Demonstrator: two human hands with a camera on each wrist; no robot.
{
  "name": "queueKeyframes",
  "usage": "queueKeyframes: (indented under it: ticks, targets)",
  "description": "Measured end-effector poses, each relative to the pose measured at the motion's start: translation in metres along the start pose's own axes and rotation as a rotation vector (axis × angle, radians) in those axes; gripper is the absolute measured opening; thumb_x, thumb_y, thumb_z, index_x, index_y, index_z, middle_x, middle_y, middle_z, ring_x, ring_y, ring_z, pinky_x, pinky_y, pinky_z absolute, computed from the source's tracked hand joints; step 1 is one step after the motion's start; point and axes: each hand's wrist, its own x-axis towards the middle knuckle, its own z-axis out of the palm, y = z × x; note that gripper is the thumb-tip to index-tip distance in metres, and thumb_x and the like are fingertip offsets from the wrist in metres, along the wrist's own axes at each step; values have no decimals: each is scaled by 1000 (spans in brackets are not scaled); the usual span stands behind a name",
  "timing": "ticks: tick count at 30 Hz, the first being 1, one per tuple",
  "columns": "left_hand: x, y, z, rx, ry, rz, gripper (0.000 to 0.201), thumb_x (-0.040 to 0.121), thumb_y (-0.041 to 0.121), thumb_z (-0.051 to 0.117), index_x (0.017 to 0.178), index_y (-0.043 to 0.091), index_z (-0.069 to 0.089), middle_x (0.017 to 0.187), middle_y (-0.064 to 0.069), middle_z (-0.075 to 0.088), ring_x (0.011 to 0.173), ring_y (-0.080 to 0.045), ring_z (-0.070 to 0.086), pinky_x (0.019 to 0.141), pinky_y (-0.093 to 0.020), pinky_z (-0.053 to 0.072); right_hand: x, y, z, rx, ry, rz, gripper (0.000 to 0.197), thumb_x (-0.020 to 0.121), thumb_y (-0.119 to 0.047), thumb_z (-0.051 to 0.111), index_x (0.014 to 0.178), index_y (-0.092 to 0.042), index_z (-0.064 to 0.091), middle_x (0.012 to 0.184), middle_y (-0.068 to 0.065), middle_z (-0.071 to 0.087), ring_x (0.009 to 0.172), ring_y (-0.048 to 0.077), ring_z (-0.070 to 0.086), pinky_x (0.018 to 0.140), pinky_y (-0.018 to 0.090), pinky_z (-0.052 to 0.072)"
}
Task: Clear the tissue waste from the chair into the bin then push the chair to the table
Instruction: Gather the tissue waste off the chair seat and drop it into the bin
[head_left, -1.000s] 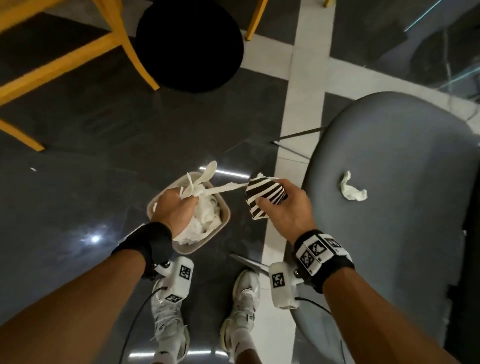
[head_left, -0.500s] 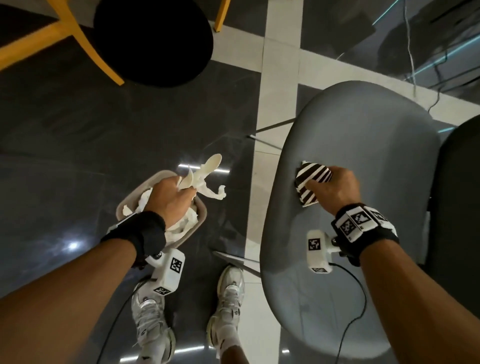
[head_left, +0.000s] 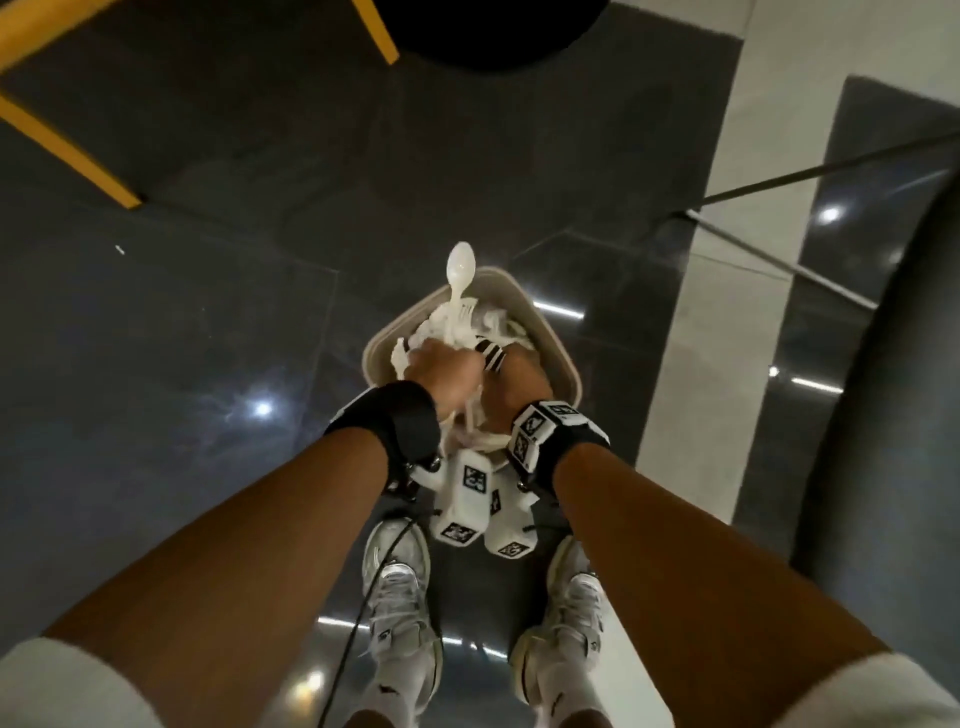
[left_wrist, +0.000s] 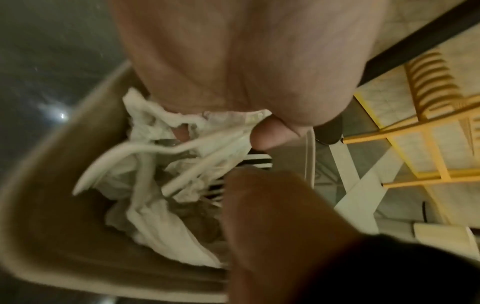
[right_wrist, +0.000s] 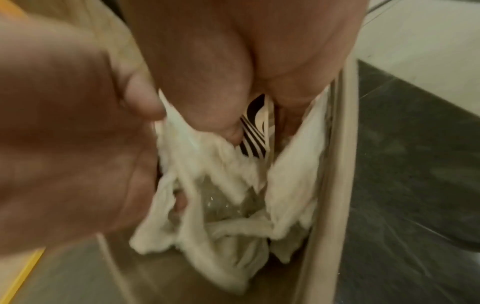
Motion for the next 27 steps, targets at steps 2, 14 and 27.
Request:
queueKeyframes:
  ticks: [2,14,27]
  targets:
    - [22,-3,12,63,-3,-27,54,75,28,45,120,3,64,117,-19,66,107,-39,62,95,-48,53,25,11,19,-36,23,64,47,100,-30,53,140,-6,47,143,15,52,132,35,51,110,41,42]
    - [45,-17,25,258,1,-51,36,89,15,64,124,9,61,121,-15,65,113,-34,60,96,-40,51,27,9,3,-248,-68,20,67,98,-43,50,156,-16,28,159,10,35,146,32,37,120,45,31]
    - [24,-34,13,680,174,304,41,95,24,55,132,9,44,126,-19,58,114,-39,60,95,-49,51,-21,7,-16,-377,20,-173,62,92,-24,65,142,-10,32,136,14,55,117,32,63,101,44,52]
